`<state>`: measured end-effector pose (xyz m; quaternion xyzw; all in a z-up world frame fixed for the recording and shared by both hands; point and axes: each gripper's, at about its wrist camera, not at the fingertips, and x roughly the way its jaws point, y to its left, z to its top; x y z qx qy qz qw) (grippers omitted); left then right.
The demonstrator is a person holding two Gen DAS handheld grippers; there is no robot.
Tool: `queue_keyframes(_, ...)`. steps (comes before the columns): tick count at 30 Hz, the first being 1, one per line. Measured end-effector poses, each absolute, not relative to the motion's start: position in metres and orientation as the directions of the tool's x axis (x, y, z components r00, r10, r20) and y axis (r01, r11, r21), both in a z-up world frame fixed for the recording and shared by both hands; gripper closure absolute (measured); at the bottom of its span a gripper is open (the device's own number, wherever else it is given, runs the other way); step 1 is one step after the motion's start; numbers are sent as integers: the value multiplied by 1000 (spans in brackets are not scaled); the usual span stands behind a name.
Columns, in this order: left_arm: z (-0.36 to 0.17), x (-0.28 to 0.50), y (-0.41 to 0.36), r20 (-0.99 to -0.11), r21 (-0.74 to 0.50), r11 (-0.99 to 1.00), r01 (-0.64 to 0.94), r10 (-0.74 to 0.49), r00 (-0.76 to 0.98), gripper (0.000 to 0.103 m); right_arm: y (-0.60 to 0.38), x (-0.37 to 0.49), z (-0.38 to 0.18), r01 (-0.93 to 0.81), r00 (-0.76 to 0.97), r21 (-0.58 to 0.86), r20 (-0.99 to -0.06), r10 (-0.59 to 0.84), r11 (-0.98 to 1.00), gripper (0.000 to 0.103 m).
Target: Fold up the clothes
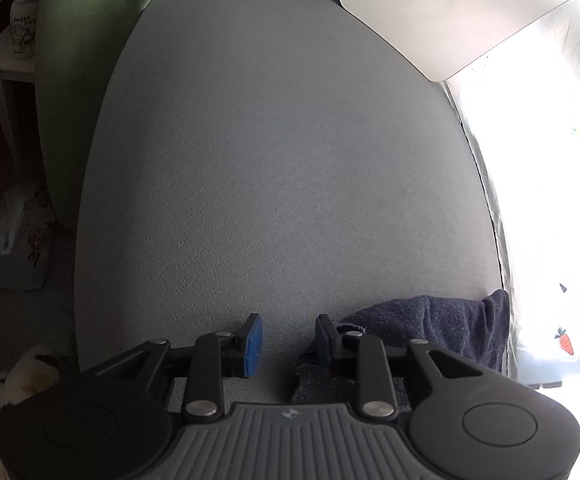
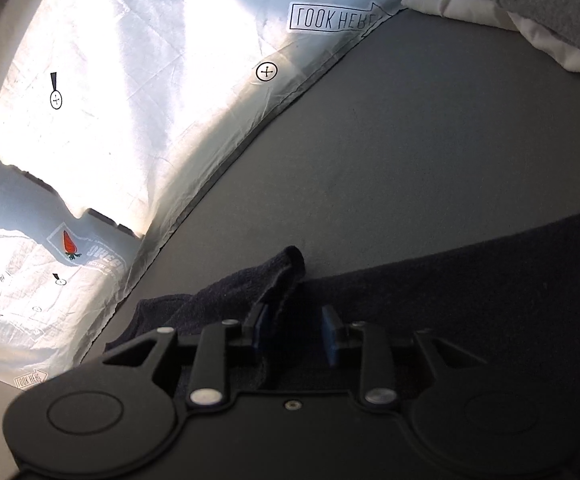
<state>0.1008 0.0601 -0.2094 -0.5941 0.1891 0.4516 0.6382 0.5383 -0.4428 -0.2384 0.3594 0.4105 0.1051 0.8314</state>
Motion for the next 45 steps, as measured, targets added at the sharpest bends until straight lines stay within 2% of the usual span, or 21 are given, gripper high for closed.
queue_keyframes(4,-208,94,56,-746,-645,-146,-750,336,576,63,-446,538,-240,131,644,703,-596,479,698,60)
queue_keyframes(8,-206,90,53,-695,-709,-193,-678,351,627,62,-453,536,-243,156,658,750,-564,499,643,56)
queue_keyframes(13,-207,90,50,-665,-740,-199,-642,359,655,56,-446,540,-242,114,638,729,-575,512,675,56)
queue_keyframes(17,-215,84,46,-603,-798,-276,-536,356,714,54,-443,538,-245,123,633,752,-562,533,647,56)
queue_keyframes(21,-215,81,44,-572,-819,-297,-491,346,744,48,-444,538,-247,141,631,767,-557,541,626,55)
queue_keyframes(29,-240,84,43,-571,-806,-377,-457,292,767,42,-443,539,-248,150,624,773,-558,547,617,55)
queue_keyframes(32,-244,90,48,-634,-762,-395,-512,300,713,42,-443,541,-249,170,622,784,-555,552,597,54)
queue_keyframes(36,-247,101,49,-654,-747,-393,-536,294,697,44,-442,546,-249,205,620,797,-555,555,568,53)
queue_keyframes(38,-246,106,48,-672,-734,-388,-558,294,679,47,-439,549,-248,217,614,787,-569,547,577,54)
queue_keyframes(39,-245,109,47,-682,-726,-385,-570,295,669,60,-437,550,-247,217,610,784,-574,546,582,56)
queue_keyframes(40,-246,111,46,-683,-725,-381,-574,291,669,84,-434,551,-247,211,603,783,-575,552,585,66)
queue_keyframes(41,-247,113,45,-681,-726,-378,-574,285,674,95,-432,552,-246,206,598,781,-577,556,589,79)
queue_keyframes(43,-241,116,41,-677,-733,-356,-580,300,672,96,-431,550,-241,185,611,782,-566,554,596,94)
queue_keyframes(45,-229,121,36,-666,-746,-307,-592,319,674,96,-434,546,-232,161,643,792,-537,545,589,95)
